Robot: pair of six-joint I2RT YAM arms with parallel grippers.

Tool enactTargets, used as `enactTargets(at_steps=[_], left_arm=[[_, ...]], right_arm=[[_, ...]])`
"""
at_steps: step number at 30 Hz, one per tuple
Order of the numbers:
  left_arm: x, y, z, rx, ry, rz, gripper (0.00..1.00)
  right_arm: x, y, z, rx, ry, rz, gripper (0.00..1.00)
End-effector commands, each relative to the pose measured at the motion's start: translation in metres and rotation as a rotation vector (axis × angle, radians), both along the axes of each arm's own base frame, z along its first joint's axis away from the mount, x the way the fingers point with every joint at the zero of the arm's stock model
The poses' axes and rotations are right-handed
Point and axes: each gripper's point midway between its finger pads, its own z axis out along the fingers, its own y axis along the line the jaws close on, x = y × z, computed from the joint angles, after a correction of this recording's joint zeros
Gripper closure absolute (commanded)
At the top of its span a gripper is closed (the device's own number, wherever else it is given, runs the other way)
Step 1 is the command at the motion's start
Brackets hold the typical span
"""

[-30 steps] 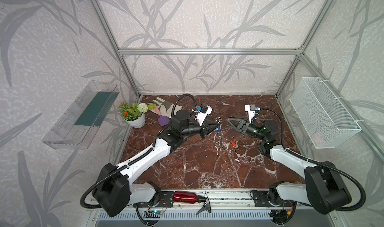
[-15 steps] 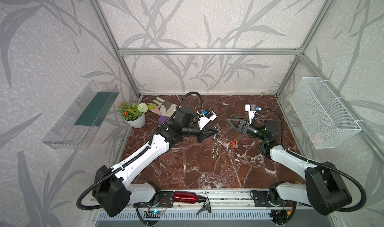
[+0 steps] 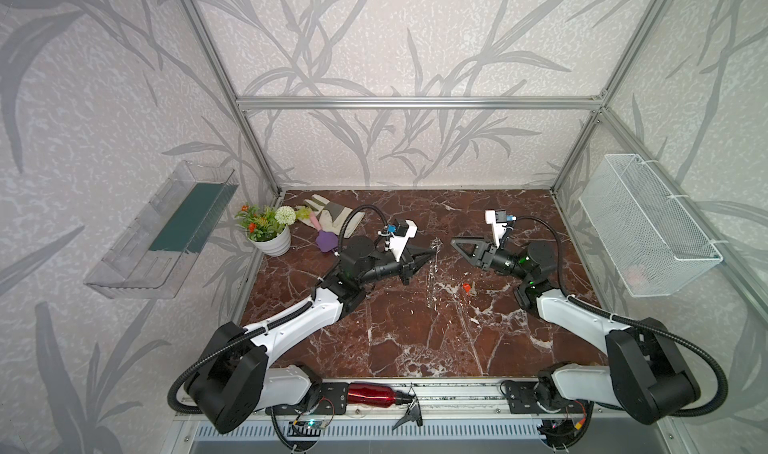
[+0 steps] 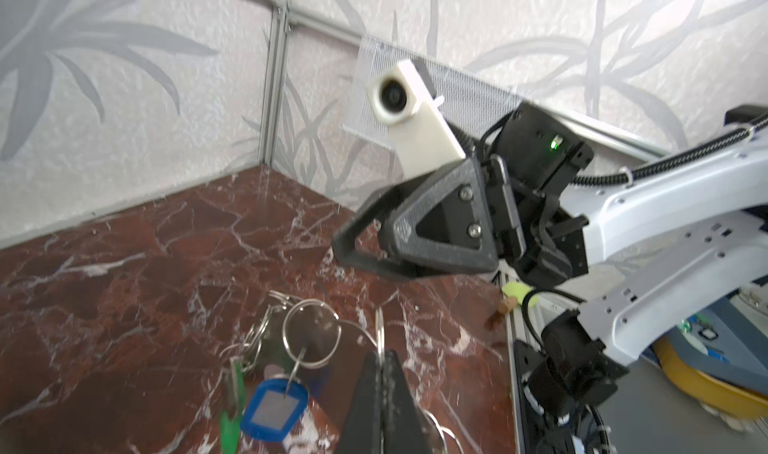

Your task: Put the keys on the keyring

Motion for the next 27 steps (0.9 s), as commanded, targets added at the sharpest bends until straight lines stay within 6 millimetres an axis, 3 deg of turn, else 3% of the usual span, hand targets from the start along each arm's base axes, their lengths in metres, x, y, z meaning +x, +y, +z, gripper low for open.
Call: enactTargets(at_steps=[1, 10, 20, 27], left_arm=[[-0.011, 0.006, 0.058, -0.227, -0.162, -0.007, 1.00], [-0.019, 0.009, 0.070, -0.368, -0.222, -0.023, 1.00], [-0.030, -0.011, 0.064, -0.361, -0.214, -0.088, 1.00], [-0.031, -0.008, 0.065, -0.368, -0.214, -0.070, 1.00]], right_arm=[[-0.010, 0.003, 0.027, 0.019, -0.061, 0.039, 0.61], [-0.023, 0.004, 0.050, 0.026, -0.086, 0.079, 0.59], [-0.041, 0.017, 0.076, 0.034, -0.153, 0.148, 0.58], [-0.044, 0.025, 0.073, 0.026, -0.152, 0.170, 0.69]])
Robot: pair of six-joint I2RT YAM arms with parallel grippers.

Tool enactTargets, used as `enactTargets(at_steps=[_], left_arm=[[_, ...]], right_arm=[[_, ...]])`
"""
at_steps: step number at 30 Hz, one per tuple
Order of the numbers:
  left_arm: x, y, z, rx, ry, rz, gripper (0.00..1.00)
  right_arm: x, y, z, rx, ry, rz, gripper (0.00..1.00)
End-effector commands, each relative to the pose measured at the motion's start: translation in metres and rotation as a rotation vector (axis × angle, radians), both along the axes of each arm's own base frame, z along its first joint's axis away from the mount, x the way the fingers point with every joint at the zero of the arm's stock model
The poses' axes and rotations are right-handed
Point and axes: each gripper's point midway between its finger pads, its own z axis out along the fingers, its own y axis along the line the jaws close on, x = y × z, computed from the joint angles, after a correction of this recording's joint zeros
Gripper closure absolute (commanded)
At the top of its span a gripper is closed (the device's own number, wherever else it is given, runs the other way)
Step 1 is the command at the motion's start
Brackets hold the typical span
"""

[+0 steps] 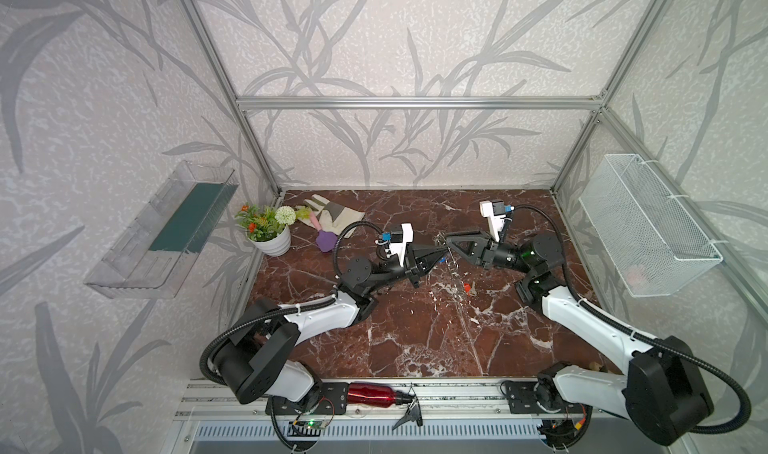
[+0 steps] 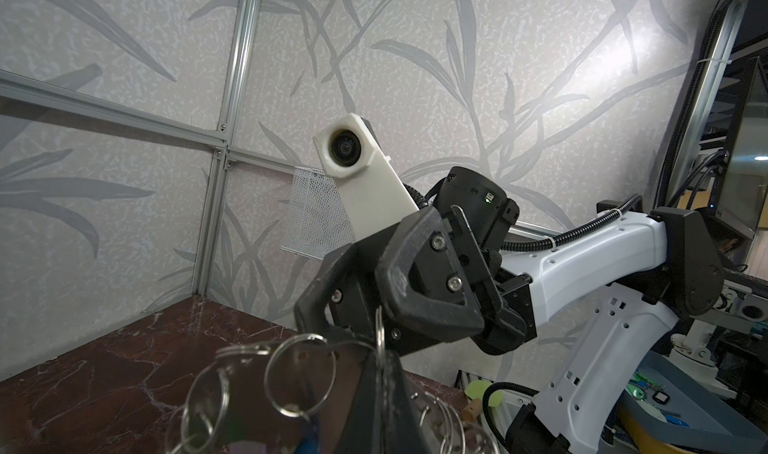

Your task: Put the keys on the keyring

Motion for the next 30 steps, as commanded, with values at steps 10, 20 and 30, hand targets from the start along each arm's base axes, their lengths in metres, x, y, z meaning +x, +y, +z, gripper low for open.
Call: enactTargets(at_steps=[10, 20, 30], left_arm=[[-0.003, 0.017, 0.024, -0.101, -0.013, 0.052, 1.00], [-0.008, 0.017, 0.029, -0.108, -0.015, 0.025, 1.00], [-0.010, 0.017, 0.028, -0.106, -0.007, 0.012, 1.00]], right_arm=[[-0.013, -0.001, 0.012, 0.014, -0.058, 0.032, 0.73], [-0.008, 0.002, 0.004, 0.027, -0.036, 0.044, 0.75], [-0.003, 0.003, -0.004, 0.014, -0.014, 0.030, 0.80]])
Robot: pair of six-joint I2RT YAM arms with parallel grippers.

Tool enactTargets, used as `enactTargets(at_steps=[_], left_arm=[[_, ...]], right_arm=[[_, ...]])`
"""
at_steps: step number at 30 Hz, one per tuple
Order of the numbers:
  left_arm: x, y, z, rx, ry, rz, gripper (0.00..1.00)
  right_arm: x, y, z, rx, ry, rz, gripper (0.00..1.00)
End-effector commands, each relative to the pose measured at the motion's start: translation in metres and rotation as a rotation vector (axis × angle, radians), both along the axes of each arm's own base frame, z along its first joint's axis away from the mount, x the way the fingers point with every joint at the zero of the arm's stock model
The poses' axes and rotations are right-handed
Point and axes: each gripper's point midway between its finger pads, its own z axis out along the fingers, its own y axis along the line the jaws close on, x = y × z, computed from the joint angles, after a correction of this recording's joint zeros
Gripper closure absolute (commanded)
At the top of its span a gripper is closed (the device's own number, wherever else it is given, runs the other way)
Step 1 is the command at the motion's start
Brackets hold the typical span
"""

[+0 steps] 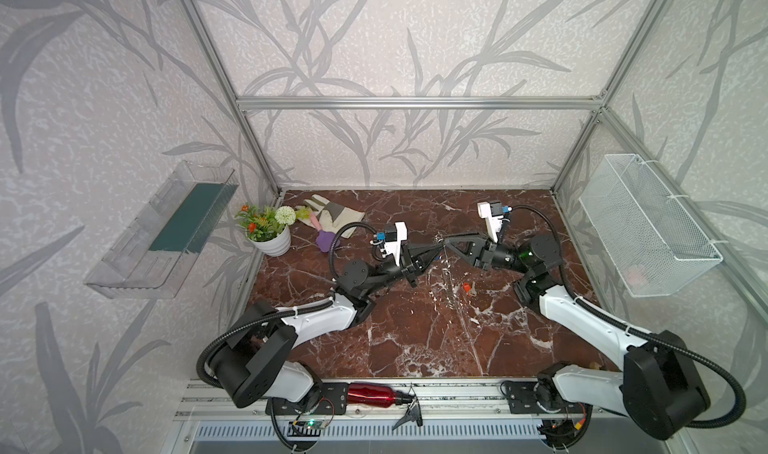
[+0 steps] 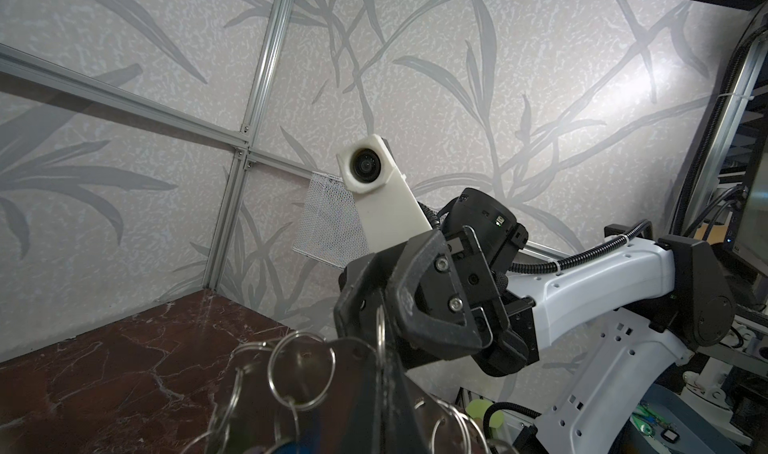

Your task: Put the keys on the keyring

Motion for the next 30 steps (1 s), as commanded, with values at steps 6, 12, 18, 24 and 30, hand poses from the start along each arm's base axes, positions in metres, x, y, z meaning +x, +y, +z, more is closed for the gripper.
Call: enactTargets(at_steps=[6, 12, 18, 24, 30], left_arm=[[-0.010, 0.008, 0.028, -0.075, -0.068, -0.006, 1.00], [-0.009, 0.007, 0.028, -0.074, -0.063, -0.012, 1.00], [-0.005, 0.007, 0.020, -0.067, -0.039, 0.004, 1.00], [0.001, 0.017, 0.006, -0.063, 0.044, 0.020, 0.93], [0.000, 0.026, -0.019, 0.111, 0.128, 0.087, 0.86]], right_arm=[[-0.002, 0.002, -0.005, 0.000, -0.012, 0.009, 0.82], [-0.001, 0.003, -0.008, -0.004, -0.008, 0.010, 0.89], [0.000, 0.004, -0.010, -0.012, -0.010, 0.005, 1.00], [0.006, 0.003, -0.017, -0.065, -0.043, -0.036, 1.00], [0.015, 0.001, -0.026, -0.218, -0.151, -0.117, 1.00]])
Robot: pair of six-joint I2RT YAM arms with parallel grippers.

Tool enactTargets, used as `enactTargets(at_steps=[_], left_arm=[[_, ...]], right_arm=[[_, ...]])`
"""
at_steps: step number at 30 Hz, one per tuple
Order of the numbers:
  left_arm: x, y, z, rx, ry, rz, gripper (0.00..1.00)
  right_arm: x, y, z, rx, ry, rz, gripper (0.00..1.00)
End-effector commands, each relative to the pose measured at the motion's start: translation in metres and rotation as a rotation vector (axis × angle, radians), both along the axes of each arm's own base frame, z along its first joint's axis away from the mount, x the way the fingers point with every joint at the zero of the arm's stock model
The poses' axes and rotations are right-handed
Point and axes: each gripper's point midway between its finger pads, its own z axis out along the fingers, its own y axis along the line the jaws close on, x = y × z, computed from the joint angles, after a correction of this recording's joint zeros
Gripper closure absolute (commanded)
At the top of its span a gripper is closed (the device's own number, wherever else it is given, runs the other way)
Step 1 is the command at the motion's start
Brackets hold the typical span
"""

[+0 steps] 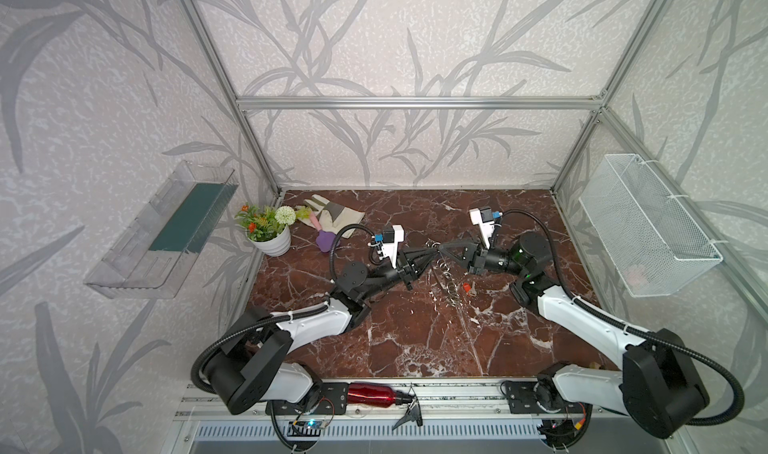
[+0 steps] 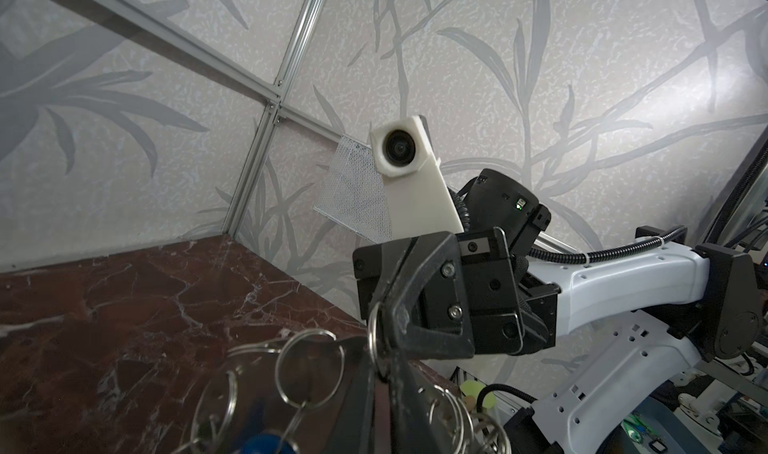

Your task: Put the keys on the keyring

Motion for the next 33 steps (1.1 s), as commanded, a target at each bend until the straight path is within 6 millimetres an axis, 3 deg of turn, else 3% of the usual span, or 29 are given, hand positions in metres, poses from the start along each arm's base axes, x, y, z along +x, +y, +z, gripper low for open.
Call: enactTargets(at_steps=[1, 5, 8, 10, 18, 33], left_arm=[[-0.008, 0.015, 0.011, 0.074, -0.015, 0.051, 0.84], [-0.019, 0.035, -0.003, 0.261, 0.021, 0.114, 0.71], [-0.035, 0.050, -0.003, 0.427, -0.002, 0.101, 0.58], [-0.048, 0.052, 0.001, 0.520, -0.030, 0.042, 0.55], [-0.062, 0.044, 0.001, 0.799, -0.140, -0.194, 0.64], [-0.044, 0.022, 0.004, 0.854, -0.271, -0.296, 0.65]], right_arm=[[0.007, -0.006, 0.011, -0.088, -0.144, -0.073, 1.00], [0.006, -0.002, 0.012, -0.129, -0.211, -0.040, 1.00], [0.001, 0.003, 0.012, -0.147, -0.240, 0.033, 1.00], [-0.005, 0.005, 0.011, -0.167, -0.268, 0.074, 1.00], [-0.019, 0.007, 0.001, -0.262, -0.368, 0.129, 1.00], [-0.048, 0.015, -0.007, -0.230, -0.461, 0.224, 1.00]])
